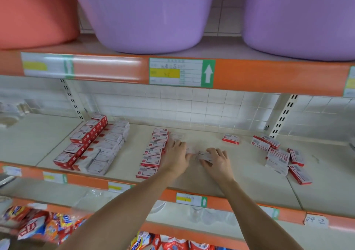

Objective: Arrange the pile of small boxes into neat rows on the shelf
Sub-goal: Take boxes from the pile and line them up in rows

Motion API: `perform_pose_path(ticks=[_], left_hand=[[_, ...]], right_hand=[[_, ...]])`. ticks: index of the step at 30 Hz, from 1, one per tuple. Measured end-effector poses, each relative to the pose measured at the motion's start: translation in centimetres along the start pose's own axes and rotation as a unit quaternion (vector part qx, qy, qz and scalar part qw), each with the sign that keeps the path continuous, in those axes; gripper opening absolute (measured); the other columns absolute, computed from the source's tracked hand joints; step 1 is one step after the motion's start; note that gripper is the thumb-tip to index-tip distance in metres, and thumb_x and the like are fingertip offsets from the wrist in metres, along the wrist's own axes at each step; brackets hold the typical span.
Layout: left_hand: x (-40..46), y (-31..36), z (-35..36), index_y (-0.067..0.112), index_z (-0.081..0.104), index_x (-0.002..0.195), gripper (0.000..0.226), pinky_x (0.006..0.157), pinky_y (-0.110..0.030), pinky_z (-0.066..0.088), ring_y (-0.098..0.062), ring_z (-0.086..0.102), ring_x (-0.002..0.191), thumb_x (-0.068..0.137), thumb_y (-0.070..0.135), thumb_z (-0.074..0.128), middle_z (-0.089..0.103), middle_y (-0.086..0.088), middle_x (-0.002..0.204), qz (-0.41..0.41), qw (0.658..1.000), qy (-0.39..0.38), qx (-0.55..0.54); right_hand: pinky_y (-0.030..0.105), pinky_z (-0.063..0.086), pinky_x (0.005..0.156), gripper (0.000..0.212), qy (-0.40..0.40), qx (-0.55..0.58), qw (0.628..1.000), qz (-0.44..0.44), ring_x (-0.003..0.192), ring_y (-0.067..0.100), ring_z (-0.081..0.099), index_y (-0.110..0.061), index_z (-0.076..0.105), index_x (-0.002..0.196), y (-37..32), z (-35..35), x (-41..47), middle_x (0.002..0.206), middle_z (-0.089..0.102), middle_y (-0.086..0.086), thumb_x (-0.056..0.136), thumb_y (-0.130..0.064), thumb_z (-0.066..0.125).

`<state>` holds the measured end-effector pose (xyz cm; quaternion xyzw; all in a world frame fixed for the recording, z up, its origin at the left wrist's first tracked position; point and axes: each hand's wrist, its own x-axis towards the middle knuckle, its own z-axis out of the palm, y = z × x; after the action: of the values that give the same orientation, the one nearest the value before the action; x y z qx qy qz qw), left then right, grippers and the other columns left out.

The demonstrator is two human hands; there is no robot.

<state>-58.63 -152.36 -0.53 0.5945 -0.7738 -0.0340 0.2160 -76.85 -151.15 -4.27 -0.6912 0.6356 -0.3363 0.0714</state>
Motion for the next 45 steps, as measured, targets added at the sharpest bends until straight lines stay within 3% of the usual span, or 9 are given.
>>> perform_pose_path(ticks=[5, 12, 20, 25, 35, 39, 45], left_hand=[[0.8, -2.3, -2.3, 0.006, 0.055, 0.128, 0.042, 0.104, -0.037, 0.034, -0.031, 0.041, 0.123, 0.094, 0.030, 0.059, 0.055, -0.011, 0.125, 0.033, 0.999, -0.003, -0.004], [1.5, -8.1, -5.9, 0.009, 0.058, 0.119, 0.033, 0.093, -0.037, 0.041, -0.028, 0.043, 0.110, 0.093, 0.030, 0.061, 0.050, -0.008, 0.120, 0.008, 0.999, 0.034, -0.013], [1.7, -13.8, -7.9, 0.011, 0.056, 0.120, 0.037, 0.099, -0.036, 0.041, -0.024, 0.043, 0.115, 0.093, 0.036, 0.060, 0.050, -0.004, 0.124, -0.031, 0.999, 0.022, 0.031], [1.9, -14.8, -8.2, 0.012, 0.056, 0.120, 0.035, 0.100, -0.036, 0.038, -0.024, 0.042, 0.117, 0.094, 0.036, 0.058, 0.050, -0.004, 0.124, -0.021, 0.999, 0.008, 0.028], [3.0, -14.8, -7.7, 0.013, 0.056, 0.124, 0.040, 0.099, -0.030, 0.039, -0.020, 0.044, 0.117, 0.093, 0.038, 0.061, 0.051, -0.003, 0.124, 0.028, 0.999, -0.016, -0.002], [3.5, -14.5, -7.6, 0.012, 0.057, 0.125, 0.042, 0.100, -0.030, 0.039, -0.019, 0.043, 0.116, 0.093, 0.038, 0.062, 0.051, -0.002, 0.121, 0.045, 0.999, -0.022, -0.008], [4.1, -14.4, -7.6, 0.013, 0.057, 0.125, 0.042, 0.100, -0.032, 0.040, -0.018, 0.042, 0.116, 0.093, 0.039, 0.062, 0.051, -0.001, 0.120, 0.042, 0.999, -0.023, -0.014]], right_hand=[[0.040, 0.046, 0.082, 0.025, -0.028, 0.014, 0.999, 0.007, 0.097, 0.033, 0.050, -0.009, 0.067, 0.103, -3.6, 2.4, 0.1, 0.105, 0.063, 0.010, 0.083, -0.022, 0.074], [0.044, 0.048, 0.086, 0.023, -0.049, -0.004, 0.999, 0.000, 0.099, 0.037, 0.049, -0.004, 0.068, 0.107, -7.6, 4.6, 0.8, 0.110, 0.058, 0.015, 0.084, -0.005, 0.065], [0.038, 0.049, 0.081, 0.018, -0.043, -0.024, 0.999, 0.011, 0.102, 0.034, 0.052, -0.005, 0.070, 0.103, -10.0, 6.1, 1.8, 0.113, 0.059, 0.013, 0.085, -0.006, 0.068], [0.034, 0.046, 0.090, 0.026, -0.060, -0.041, 0.997, 0.029, 0.110, 0.029, 0.048, -0.009, 0.068, 0.115, -10.5, 6.4, 2.7, 0.121, 0.057, 0.007, 0.090, -0.008, 0.065], [0.032, 0.047, 0.087, 0.024, -0.056, -0.048, 0.997, 0.035, 0.110, 0.030, 0.050, -0.009, 0.068, 0.112, -10.5, 6.7, 3.2, 0.118, 0.056, 0.008, 0.088, -0.005, 0.066], [0.032, 0.050, 0.092, 0.027, -0.057, -0.071, 0.994, 0.057, 0.114, 0.025, 0.048, -0.013, 0.067, 0.119, -10.2, 6.3, 4.0, 0.126, 0.049, 0.005, 0.092, -0.011, 0.064], [0.035, 0.052, 0.083, 0.026, -0.080, -0.089, 0.991, 0.062, 0.110, 0.025, 0.046, -0.016, 0.066, 0.118, -10.7, 6.7, 5.5, 0.118, 0.049, 0.005, 0.093, -0.015, 0.062]])
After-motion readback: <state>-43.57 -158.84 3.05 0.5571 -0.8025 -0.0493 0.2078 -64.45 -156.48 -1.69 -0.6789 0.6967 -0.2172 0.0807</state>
